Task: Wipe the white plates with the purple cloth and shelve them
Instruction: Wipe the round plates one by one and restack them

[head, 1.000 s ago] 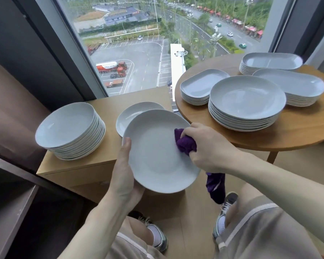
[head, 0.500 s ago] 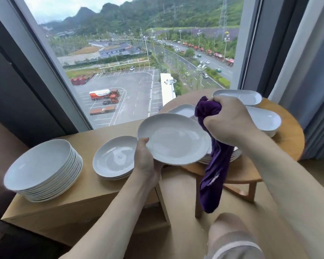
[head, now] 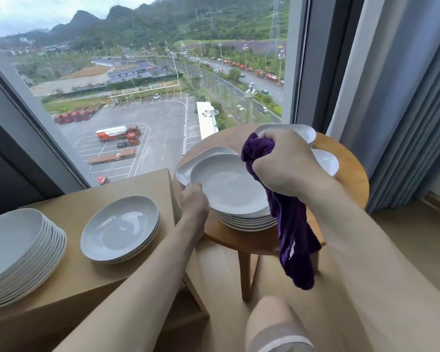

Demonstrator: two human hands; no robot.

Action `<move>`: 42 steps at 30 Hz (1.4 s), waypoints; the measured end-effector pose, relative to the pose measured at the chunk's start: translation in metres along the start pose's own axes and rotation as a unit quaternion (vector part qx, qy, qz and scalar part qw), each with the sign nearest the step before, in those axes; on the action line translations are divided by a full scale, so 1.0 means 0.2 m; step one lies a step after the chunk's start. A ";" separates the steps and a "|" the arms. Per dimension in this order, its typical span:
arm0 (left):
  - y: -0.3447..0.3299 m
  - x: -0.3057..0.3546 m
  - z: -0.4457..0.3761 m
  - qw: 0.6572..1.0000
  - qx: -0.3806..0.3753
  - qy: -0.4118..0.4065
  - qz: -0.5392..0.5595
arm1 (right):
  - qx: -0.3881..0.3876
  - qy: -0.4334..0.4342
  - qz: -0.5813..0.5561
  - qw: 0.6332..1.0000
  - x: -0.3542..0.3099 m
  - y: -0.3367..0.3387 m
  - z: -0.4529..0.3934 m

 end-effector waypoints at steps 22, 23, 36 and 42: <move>0.56 -0.36 0.13 0.995 0.081 0.009 -0.061 | -0.060 0.019 0.025 0.998 0.03 -0.33 -0.03; 0.69 -0.41 0.17 0.993 0.106 0.021 -0.055 | -0.064 0.023 0.028 0.997 0.03 -0.35 -0.03; 1.32 -0.62 0.16 0.970 0.162 0.182 -0.021 | -0.099 0.138 0.071 0.983 -0.06 -0.84 0.18; 1.31 -0.56 0.21 0.968 0.183 0.171 -0.015 | -0.134 0.127 0.057 0.981 0.01 -0.98 0.23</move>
Point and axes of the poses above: each hand's wrist, its own z-axis away from the middle knuckle, its own y-axis out of the back of the hand, x = y × z, the point moved 9 cm from there along -z, towards the middle knuckle, and after that the axes turned 8 degrees about -x, right-handed, at the moved point
